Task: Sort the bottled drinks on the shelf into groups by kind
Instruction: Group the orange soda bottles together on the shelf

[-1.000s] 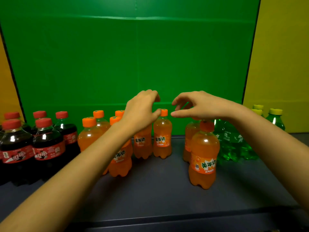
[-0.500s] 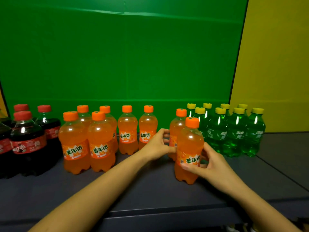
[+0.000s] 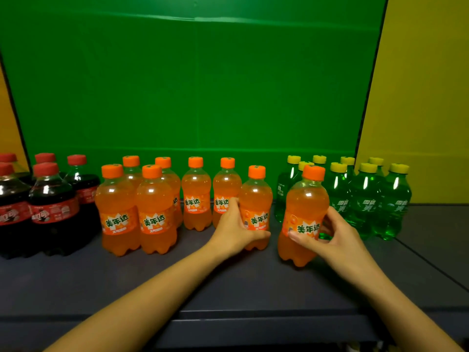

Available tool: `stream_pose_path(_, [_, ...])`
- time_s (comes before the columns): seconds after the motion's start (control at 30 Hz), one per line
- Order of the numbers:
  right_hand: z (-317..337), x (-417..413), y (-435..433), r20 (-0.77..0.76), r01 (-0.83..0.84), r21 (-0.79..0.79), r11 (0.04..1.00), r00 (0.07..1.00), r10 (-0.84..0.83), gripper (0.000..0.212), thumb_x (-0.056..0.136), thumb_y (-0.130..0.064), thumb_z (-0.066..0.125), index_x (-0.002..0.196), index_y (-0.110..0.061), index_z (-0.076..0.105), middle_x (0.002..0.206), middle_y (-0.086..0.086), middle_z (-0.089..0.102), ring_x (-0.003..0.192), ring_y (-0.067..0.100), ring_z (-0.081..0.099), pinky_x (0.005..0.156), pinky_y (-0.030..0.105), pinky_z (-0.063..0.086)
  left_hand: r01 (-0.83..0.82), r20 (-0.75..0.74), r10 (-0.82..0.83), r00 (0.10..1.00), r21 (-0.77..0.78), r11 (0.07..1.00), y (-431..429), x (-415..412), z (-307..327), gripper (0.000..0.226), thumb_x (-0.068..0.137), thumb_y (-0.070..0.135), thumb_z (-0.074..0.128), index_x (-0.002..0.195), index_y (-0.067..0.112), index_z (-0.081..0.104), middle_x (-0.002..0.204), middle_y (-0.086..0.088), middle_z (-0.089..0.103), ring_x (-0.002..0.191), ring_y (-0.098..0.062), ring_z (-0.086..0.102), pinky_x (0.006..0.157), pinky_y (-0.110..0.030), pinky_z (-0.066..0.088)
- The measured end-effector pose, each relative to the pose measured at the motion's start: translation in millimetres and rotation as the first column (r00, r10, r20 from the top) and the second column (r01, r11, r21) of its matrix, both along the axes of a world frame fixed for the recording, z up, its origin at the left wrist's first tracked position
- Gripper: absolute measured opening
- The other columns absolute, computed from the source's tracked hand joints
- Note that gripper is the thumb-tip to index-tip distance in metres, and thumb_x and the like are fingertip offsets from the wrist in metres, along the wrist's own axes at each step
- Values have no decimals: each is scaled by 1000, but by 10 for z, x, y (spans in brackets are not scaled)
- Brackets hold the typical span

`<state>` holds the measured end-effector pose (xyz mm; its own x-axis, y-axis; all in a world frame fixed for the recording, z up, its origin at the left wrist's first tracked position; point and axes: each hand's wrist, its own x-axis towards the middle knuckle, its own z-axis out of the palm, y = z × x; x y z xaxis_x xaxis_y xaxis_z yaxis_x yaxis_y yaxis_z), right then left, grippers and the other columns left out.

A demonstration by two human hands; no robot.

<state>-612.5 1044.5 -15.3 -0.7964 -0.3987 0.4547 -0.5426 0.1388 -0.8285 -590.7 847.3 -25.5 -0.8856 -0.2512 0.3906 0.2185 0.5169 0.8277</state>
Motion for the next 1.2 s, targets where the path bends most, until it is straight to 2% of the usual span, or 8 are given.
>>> stream_pose_path(0.1, [7,38,-190,0,-40,19,999,999,41,54,53,-43,73,101,-36,51,104,-19,62,92,-6,60,68,10,51,-7,-15,7,1000,-20,1000,-175,177,-7,71,62,12,83,117,19,38,107,7,56,100,-9,57,84,-19,47])
stream_pose_path(0.2, [-6,56,-411,-3,-79,27,997,997,79,58,53,-45,74,105,-34,51,105,-16,64,95,-2,61,73,15,52,-73,-44,70,997,-79,994,-346,339,-40,72,60,21,85,118,22,42,116,2,55,108,-12,55,93,-30,48])
stream_pose_path(0.27, [-24,52,-548,-10,-89,48,995,996,90,61,56,-44,76,110,-28,51,107,-14,64,95,-1,62,80,21,53,-154,-80,143,986,-145,977,-410,463,-65,74,61,25,84,122,21,42,121,1,49,112,-11,49,94,-26,42])
stream_pose_path(0.4, [-74,15,-810,-11,-74,76,994,997,75,56,65,-33,80,111,-27,49,109,-8,64,95,1,62,86,30,53,-274,-170,243,955,-192,942,-471,671,-118,85,66,23,81,134,15,29,130,1,44,119,-10,44,96,-21,37])
stream_pose_path(0.6, [-133,-6,-1101,-35,-25,123,992,999,29,61,65,-40,79,115,-25,46,116,-2,62,106,14,60,92,42,50,-361,-266,284,921,-312,879,-546,817,-155,90,71,28,77,142,14,23,136,1,42,127,-8,38,98,-12,27])
stream_pose_path(0.87, [-215,7,-1164,-12,-13,111,994,1000,14,60,69,-44,75,116,-30,41,122,-1,59,111,16,57,94,45,49,-381,-274,301,913,-310,871,-544,839,-175,99,75,32,73,148,14,8,146,2,33,137,-11,30,105,-17,24])
stream_pose_path(1.07, [-242,46,-1135,-30,7,128,992,1000,-3,82,65,-47,76,132,-23,36,131,-3,50,119,13,50,102,40,44,-420,-357,313,880,-278,864,-497,941,-134,82,83,31,65,146,16,14,140,3,38,128,-3,32,101,-18,27])
stream_pose_path(1.2, [-217,102,-1146,5,6,112,994,1000,-6,107,46,-60,75,136,-27,28,135,-6,41,122,11,45,103,35,41,-499,-470,327,820,-309,809,-581,1076,-100,65,80,27,69,135,15,37,123,5,48,114,-5,45,93,-13,34])
